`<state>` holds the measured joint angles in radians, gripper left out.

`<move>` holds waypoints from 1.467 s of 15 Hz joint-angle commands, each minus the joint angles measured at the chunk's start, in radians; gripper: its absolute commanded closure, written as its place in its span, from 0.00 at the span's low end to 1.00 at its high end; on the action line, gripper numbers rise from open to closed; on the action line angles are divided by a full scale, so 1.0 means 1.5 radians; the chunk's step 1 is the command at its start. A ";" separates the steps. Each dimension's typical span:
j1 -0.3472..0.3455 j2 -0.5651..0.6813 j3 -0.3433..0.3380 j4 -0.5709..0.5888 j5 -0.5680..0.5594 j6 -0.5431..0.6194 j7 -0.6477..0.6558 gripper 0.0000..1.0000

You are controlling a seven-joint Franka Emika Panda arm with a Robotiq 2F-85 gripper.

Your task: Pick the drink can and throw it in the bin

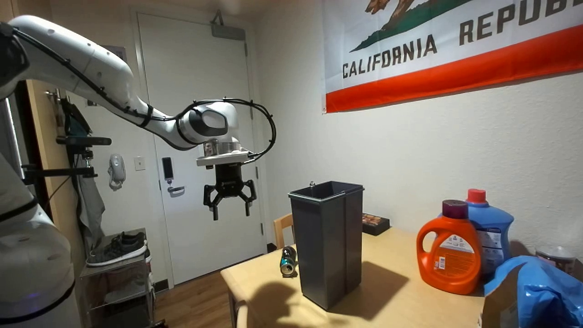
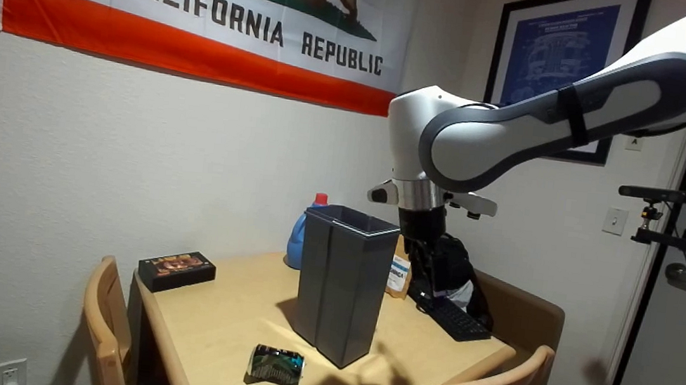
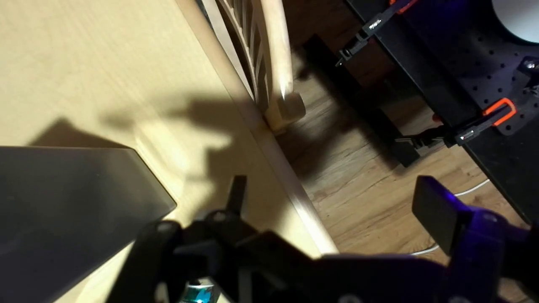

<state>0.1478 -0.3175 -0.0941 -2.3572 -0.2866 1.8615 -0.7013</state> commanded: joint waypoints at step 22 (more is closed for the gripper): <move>-0.025 0.259 0.064 0.180 0.071 0.144 -0.224 0.00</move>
<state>0.1326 -0.0437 -0.0398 -2.1934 -0.1348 2.0522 -1.1391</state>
